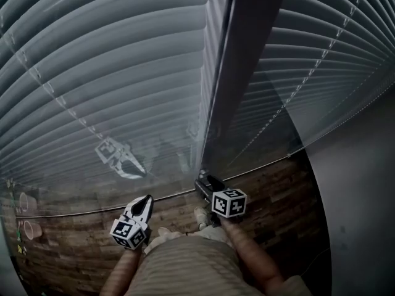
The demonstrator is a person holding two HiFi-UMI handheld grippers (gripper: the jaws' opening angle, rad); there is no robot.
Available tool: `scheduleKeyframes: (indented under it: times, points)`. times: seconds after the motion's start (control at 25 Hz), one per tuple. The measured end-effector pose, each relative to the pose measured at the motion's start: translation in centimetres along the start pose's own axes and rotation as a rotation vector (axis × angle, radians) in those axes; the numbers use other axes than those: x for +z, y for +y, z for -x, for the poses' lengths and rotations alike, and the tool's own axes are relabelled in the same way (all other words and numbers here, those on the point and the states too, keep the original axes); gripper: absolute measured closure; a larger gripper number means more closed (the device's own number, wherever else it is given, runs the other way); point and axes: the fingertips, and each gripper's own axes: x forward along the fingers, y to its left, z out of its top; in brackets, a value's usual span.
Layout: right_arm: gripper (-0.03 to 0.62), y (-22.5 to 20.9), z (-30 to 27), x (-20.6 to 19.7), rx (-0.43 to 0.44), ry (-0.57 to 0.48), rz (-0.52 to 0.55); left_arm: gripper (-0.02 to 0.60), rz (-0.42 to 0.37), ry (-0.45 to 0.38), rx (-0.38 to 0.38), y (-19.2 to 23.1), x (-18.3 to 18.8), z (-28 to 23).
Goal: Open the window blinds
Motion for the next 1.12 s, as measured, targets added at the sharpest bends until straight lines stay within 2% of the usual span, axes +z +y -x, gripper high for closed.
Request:
scheduleKeyframes:
  times: [0.04, 0.2, 0.24, 0.28, 0.32, 0.4, 0.48, 0.6, 0.84, 0.88, 0.96, 1.04, 1.12]
  points:
    - [0.365, -0.3, 0.1, 0.2, 0.019, -0.016, -0.097, 0.569, 0.001, 0.002, -0.002, 0.2, -0.3, 0.1]
    - [0.368, -1.7, -0.3, 0.4, 0.052, -0.06, -0.257, 0.569, 0.006, 0.011, -0.007, 0.1, -0.4, 0.2]
    - [0.379, -1.9, -0.5, 0.4, 0.071, -0.061, -0.301, 0.569, 0.004, 0.011, -0.006, 0.1, -0.2, 0.2]
    - [0.437, -2.0, -0.5, 0.4, 0.084, -0.062, -0.338, 0.569, 0.003, 0.01, -0.006, 0.1, -0.1, 0.2]
    - [0.464, -2.1, -0.5, 0.4, 0.092, -0.066, -0.363, 0.569, 0.003, 0.01, -0.007, 0.2, -0.2, 0.3]
    - [0.465, -2.0, -0.4, 0.5, 0.094, -0.073, -0.358, 0.569, 0.006, 0.009, -0.009, 0.3, -0.4, 0.3]
    - [0.467, -1.7, -0.5, 0.4, 0.044, -0.06, -0.22, 0.569, 0.008, 0.011, -0.006, 0.4, -0.3, 0.3]
    - [0.467, -1.1, -0.6, 0.4, -0.119, -0.012, 0.162, 0.569, 0.007, 0.022, -0.01, 0.2, -0.5, 0.2]
    - [0.468, 0.1, -0.8, 0.1, -0.449, 0.117, 0.839, 0.569, 0.002, 0.028, -0.027, -0.2, -0.8, -0.3]
    - [0.468, 0.1, -0.8, 0.0, -0.486, 0.13, 0.901, 0.569, 0.0, 0.029, -0.028, -0.3, -0.7, -0.4]
    - [0.468, 0.1, -0.8, 0.0, -0.497, 0.124, 0.915, 0.569, -0.001, 0.03, -0.034, -0.4, -0.7, -0.4]
    - [0.467, 0.1, -0.9, 0.1, -0.453, 0.089, 0.862, 0.569, 0.001, 0.032, -0.036, -0.2, -1.0, -0.4]
    - [0.464, 0.0, -0.7, 0.0, -0.372, 0.054, 0.754, 0.569, 0.002, 0.033, -0.034, -0.1, -1.2, -0.3]
